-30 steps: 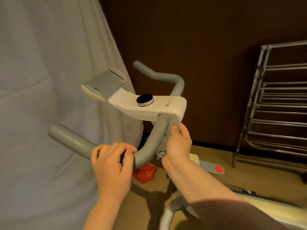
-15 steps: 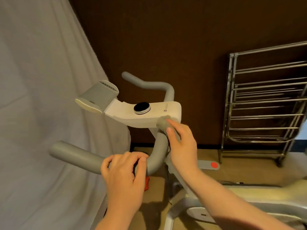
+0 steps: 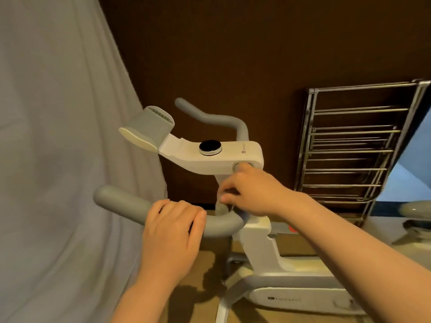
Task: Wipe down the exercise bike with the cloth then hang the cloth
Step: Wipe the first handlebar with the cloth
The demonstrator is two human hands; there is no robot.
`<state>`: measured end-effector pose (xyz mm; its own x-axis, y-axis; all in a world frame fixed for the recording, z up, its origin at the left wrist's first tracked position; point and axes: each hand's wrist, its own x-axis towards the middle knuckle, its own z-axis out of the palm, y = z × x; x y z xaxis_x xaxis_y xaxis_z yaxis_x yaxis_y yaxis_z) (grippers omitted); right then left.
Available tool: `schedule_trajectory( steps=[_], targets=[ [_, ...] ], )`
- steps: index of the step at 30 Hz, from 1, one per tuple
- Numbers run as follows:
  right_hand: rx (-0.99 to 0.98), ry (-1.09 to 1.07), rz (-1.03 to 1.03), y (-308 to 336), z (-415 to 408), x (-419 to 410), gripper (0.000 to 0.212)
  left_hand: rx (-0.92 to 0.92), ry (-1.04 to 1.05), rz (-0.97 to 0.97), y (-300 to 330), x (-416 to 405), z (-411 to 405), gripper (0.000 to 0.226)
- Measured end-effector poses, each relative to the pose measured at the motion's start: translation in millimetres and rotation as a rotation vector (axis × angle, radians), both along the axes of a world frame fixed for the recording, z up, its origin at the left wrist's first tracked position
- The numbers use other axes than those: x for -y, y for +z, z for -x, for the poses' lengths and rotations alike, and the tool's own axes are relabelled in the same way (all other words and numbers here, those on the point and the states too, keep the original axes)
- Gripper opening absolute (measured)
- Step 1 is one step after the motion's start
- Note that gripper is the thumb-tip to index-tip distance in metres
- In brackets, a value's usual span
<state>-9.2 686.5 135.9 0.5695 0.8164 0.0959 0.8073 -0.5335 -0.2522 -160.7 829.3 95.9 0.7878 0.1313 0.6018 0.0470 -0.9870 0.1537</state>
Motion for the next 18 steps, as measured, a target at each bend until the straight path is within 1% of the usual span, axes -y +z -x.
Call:
schedule_trajectory(
  steps=[2, 4, 6, 10, 11, 14, 16, 18],
  targets=[
    [-0.022, 0.077, 0.029, 0, 18, 4, 0.022, 0.006, -0.033, -0.020, -2, -3, 1, 0.031],
    [-0.043, -0.027, -0.074, 2, 17, 12, 0.024, 0.015, -0.050, -0.033, -5, -5, 1, 0.031],
    [-0.012, -0.140, -0.179, -1, 23, 17, 0.025, 0.025, -0.052, -0.040, -6, -6, 1, 0.033],
    [0.038, -0.137, -0.177, -9, 53, 13, 0.025, 0.051, -0.039, -0.053, -10, -6, 0, 0.034],
    [0.039, -0.179, -0.199, -10, 50, 13, 0.026, 0.062, -0.050, -0.058, -10, -6, 0, 0.034],
    [0.133, -0.283, -0.284, -19, 45, 13, 0.027, 0.098, -0.072, -0.085, -12, -9, -1, 0.033],
    [0.093, -0.260, -0.328, -23, 57, 10, 0.024, 0.114, -0.071, -0.108, -14, -9, -2, 0.031],
    [0.037, -0.219, -0.303, -21, 60, 11, 0.024, 0.133, -0.070, -0.113, -15, -8, -3, 0.029]
  ],
)
